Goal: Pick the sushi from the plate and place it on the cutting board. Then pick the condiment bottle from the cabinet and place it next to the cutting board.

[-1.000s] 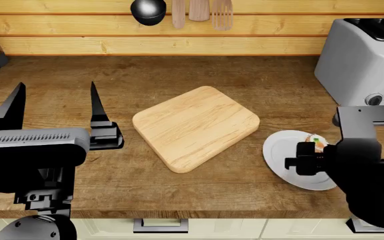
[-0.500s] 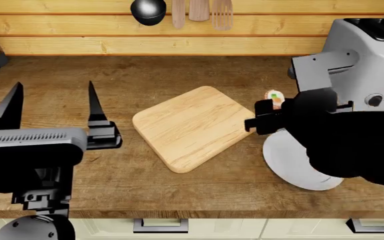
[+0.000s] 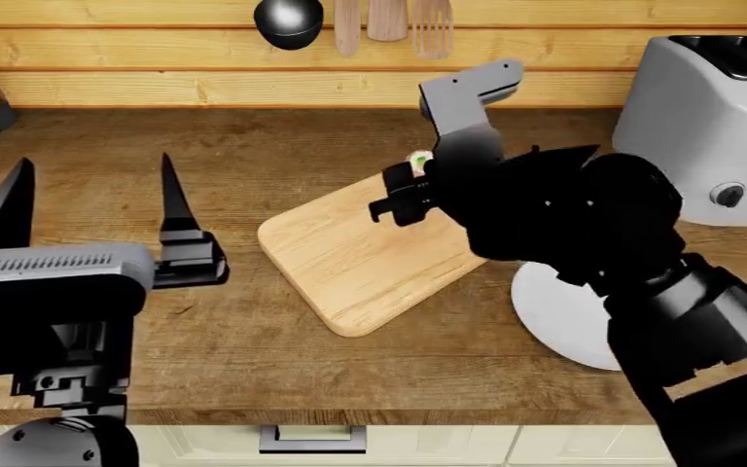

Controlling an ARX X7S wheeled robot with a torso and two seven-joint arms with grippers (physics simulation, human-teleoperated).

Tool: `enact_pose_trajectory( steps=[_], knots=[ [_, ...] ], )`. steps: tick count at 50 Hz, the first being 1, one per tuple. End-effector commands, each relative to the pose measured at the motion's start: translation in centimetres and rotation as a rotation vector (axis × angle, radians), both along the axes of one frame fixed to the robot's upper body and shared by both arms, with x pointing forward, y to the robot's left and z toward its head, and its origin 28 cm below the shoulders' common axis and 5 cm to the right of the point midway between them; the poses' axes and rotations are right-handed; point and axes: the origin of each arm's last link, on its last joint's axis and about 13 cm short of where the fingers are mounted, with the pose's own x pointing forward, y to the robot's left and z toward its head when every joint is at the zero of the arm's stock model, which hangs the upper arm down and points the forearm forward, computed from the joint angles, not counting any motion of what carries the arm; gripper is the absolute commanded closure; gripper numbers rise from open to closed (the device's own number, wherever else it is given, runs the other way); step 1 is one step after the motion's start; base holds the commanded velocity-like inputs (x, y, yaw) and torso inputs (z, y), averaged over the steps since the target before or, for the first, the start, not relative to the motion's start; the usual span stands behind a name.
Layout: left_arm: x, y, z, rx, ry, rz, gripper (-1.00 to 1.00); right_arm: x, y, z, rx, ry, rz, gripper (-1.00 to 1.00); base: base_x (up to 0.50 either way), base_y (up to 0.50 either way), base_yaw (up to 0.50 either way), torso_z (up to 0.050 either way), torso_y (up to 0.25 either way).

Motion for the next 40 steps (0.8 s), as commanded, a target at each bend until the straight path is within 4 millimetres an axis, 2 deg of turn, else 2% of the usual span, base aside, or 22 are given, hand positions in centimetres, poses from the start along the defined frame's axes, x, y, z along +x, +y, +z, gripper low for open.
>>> enact_pose_trajectory(
  steps=[1, 11, 24, 35, 36, 40],
  knots=[
    [0.0, 0.1, 0.1, -0.007, -0.002, 0.002, -1.00, 1.9, 2.0, -1.1, -0.048, 0.021, 0.038, 1.00, 0.00, 0.00, 0.00, 0.000, 0.000],
    [0.0, 0.2, 0.1, -0.009, -0.004, 0.002, -1.00, 2.5, 2.6, -3.0, -0.098, 0.078, 0.044, 1.00, 0.00, 0.00, 0.00, 0.000, 0.000],
    [0.0, 0.2, 0.1, -0.011, -0.006, 0.004, -1.00, 2.8, 2.5, -5.5, -0.111, 0.140, 0.045, 1.00, 0.00, 0.00, 0.00, 0.000, 0.000],
    [-0.1, 0.2, 0.2, -0.011, -0.008, 0.004, -1.00, 2.6, 2.6, -5.7, -0.104, 0.137, 0.051, 1.00, 0.00, 0.00, 0.00, 0.000, 0.000],
    [-0.1, 0.2, 0.2, -0.011, -0.008, 0.004, -1.00, 2.6, 2.6, -5.7, -0.106, 0.135, 0.052, -1.00, 0.00, 0.00, 0.00, 0.000, 0.000],
    [-0.1, 0.2, 0.2, -0.012, -0.010, 0.003, -1.00, 2.6, 2.6, -5.6, -0.105, 0.125, 0.055, -1.00, 0.00, 0.00, 0.00, 0.000, 0.000]
  ],
)
